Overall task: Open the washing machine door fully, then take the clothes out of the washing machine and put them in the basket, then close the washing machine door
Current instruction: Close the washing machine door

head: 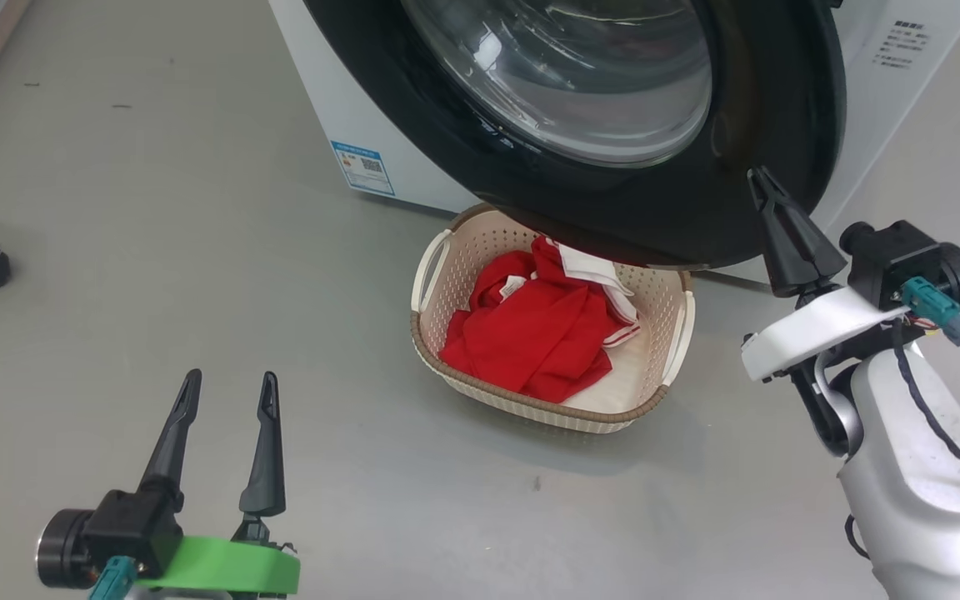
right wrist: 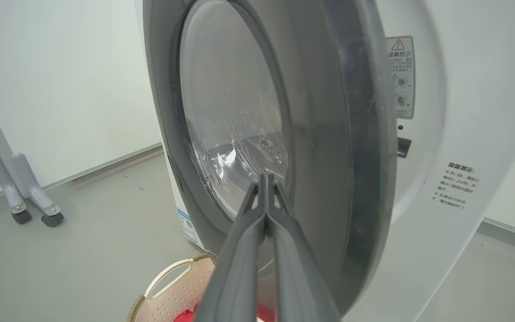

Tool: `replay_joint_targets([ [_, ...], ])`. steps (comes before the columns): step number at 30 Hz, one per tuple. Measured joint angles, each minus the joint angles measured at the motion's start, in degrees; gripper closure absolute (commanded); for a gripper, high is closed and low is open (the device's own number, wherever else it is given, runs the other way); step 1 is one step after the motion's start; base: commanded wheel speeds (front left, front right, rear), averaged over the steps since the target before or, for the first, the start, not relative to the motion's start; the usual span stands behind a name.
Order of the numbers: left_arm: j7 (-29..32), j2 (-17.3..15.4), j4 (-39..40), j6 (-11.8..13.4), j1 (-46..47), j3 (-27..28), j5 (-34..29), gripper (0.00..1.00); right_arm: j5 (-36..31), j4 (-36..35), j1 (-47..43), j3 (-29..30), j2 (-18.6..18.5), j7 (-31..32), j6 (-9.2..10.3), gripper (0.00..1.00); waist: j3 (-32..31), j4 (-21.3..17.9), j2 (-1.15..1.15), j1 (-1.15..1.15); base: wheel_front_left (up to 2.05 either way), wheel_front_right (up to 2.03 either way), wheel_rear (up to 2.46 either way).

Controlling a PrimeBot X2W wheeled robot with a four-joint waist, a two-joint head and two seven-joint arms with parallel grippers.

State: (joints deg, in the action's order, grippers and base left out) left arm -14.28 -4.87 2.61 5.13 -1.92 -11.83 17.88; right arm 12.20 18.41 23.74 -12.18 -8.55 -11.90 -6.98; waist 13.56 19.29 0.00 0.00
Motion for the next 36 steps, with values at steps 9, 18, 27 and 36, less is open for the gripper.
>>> replay_joint_targets([
  [9, -0.01, 0.33, -0.31, -0.23, 1.36, 0.24, 0.0, 0.0, 1.43, 3.85, 4.8, 0.35, -1.52, -0.03, 0.0, 1.0, 2.66, 1.76, 0.0, 0.0, 0.0, 0.0, 0.0],
  [18, -0.16, 0.65, 0.53, -0.37, 3.09, 0.74, -0.03, 0.0, 1.9, 6.35, 10.13, 0.08, -2.3, -0.43, -0.05, 1.0, 4.92, 1.58, 0.0, 0.0, 0.0, 0.0, 0.0],
  [27, -0.16, 1.36, 1.04, -0.89, 4.61, 0.64, -0.42, 0.0, 1.9, 8.76, 15.13, 0.24, -4.41, -0.75, -0.53, 1.0, 6.89, 1.59, 0.0, 0.0, 0.0, 0.0, 0.0],
  [36, -0.16, 1.94, 1.29, -1.48, 5.93, 0.35, -1.01, 0.0, 1.92, 11.66, 22.3, 1.49, -6.97, -0.77, -0.52, 1.0, 8.83, 2.26, 0.0, 0.0, 0.0, 0.0, 0.0],
])
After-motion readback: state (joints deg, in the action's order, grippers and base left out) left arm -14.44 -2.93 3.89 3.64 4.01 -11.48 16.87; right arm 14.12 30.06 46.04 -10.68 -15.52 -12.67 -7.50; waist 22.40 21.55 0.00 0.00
